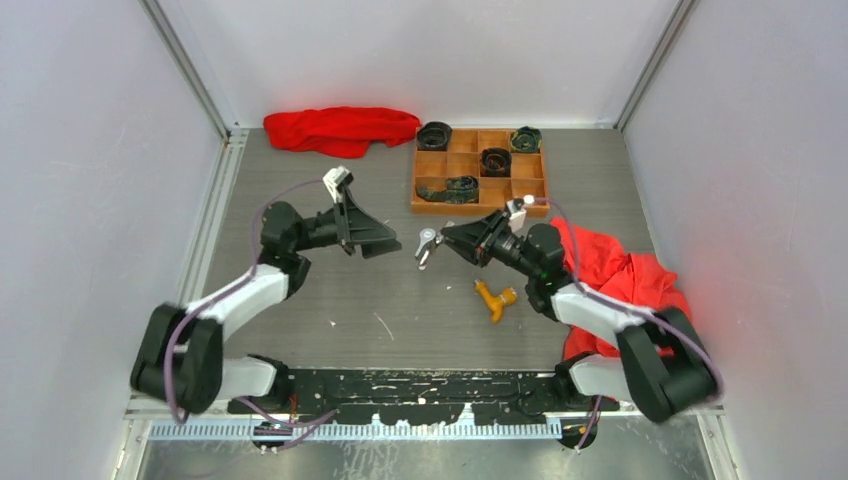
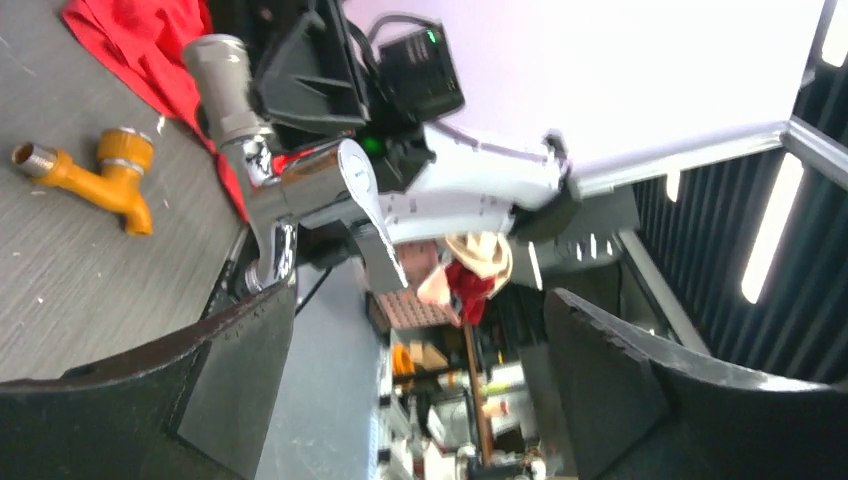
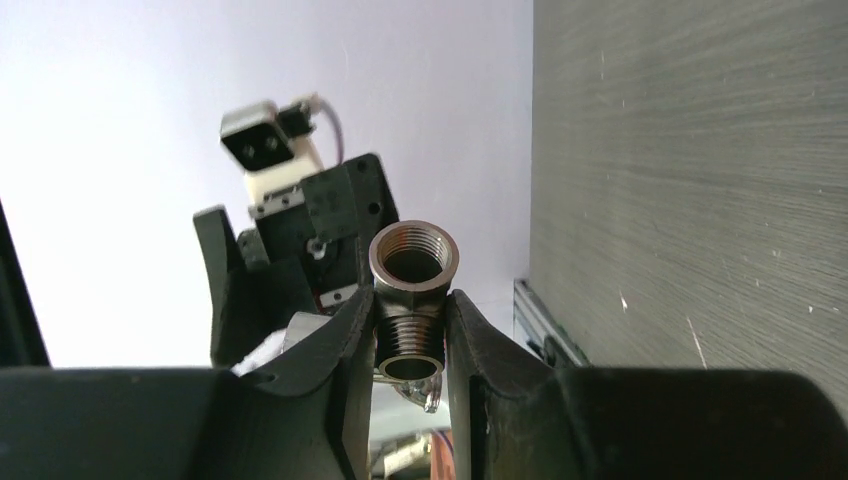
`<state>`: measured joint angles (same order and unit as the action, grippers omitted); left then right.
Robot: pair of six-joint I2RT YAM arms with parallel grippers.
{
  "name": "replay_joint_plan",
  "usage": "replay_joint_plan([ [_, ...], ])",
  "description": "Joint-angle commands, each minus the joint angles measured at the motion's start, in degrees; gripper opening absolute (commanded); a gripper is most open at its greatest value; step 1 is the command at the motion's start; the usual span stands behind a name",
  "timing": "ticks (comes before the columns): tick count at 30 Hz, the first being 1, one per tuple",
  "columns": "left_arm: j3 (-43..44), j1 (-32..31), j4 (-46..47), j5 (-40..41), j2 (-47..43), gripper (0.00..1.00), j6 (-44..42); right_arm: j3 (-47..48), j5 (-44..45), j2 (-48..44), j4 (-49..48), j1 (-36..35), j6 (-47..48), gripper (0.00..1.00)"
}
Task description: Install the water faucets
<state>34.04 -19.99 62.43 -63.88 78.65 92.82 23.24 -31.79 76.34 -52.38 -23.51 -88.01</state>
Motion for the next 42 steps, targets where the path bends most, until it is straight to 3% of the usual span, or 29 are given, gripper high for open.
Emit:
replay_joint_plan([
  [1, 10.6, 0.3, -57.3, 13.7, -18.1, 1.00, -39.9, 5.8, 14.3, -14.7, 30.7, 0.1, 4.0, 0.01],
  [3, 15.2, -3.2, -75.8, 28.8, -24.6, 1.00, -53.5, 6.9, 18.6, -17.8, 37.7, 0.1, 1.8, 0.00],
  [5, 15.4, -7.9, -77.6, 40.0, -30.0, 1.00, -58.3, 7.8, 20.1, -18.8, 40.7, 0.1, -0.9, 0.01],
  [12, 7.1, -21.7, -69.7, 55.3, -33.3, 1.00, -59.3, 21.4, 14.8, -11.8, 61.1, -0.1, -6.7, 0.00],
  [16, 1.4, -31.5, -61.2, 69.3, -31.2, 1.00, -61.0, 21.4, 14.3, -11.0, 60.6, -0.8, -10.6, 0.00],
  [25, -3.4, -33.4, -38.8, 74.8, -20.4, 1.00, -52.5, 20.1, 15.2, -11.6, 58.5, -1.0, -11.9, 0.00],
  [37, 2.8, -33.3, -35.3, 74.9, -11.6, 0.94, -53.6, 20.0, 13.6, -11.1, 57.4, -1.1, -11.5, 0.00],
  [40, 3.8, -33.1, -35.1, 75.2, -10.6, 0.89, -53.2, 20.1, 12.7, -10.8, 57.2, -1.0, -11.2, 0.00],
  [42, 4.4, -33.0, -35.0, 74.8, -10.0, 0.76, -53.0, 19.9, 12.5, -10.8, 57.0, -1.1, -11.1, 0.00],
])
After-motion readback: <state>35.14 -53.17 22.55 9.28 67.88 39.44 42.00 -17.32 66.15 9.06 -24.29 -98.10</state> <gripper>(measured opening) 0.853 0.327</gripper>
